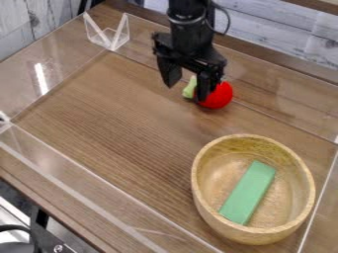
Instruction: Put the green stick in the brown bowl
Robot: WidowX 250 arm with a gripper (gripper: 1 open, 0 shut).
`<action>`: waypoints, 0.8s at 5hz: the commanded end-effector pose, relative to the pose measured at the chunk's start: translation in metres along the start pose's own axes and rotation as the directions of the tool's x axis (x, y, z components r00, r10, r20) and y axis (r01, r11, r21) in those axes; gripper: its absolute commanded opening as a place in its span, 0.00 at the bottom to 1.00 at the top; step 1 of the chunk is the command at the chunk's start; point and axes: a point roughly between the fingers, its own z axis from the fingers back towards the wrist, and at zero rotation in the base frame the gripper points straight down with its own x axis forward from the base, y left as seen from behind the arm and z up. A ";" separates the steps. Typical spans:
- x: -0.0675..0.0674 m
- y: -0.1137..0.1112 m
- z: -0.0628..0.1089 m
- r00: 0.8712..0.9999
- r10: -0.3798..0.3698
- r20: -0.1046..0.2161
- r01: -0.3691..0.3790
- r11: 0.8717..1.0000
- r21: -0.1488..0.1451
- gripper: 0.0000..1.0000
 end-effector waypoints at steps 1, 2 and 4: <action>0.003 -0.003 0.002 0.998 0.061 0.028 -0.061 0.998 0.022 1.00; 0.009 -0.010 0.008 0.995 0.096 0.033 -0.097 0.995 0.029 1.00; 0.012 0.011 0.044 0.988 0.116 0.105 -0.115 0.993 -0.009 1.00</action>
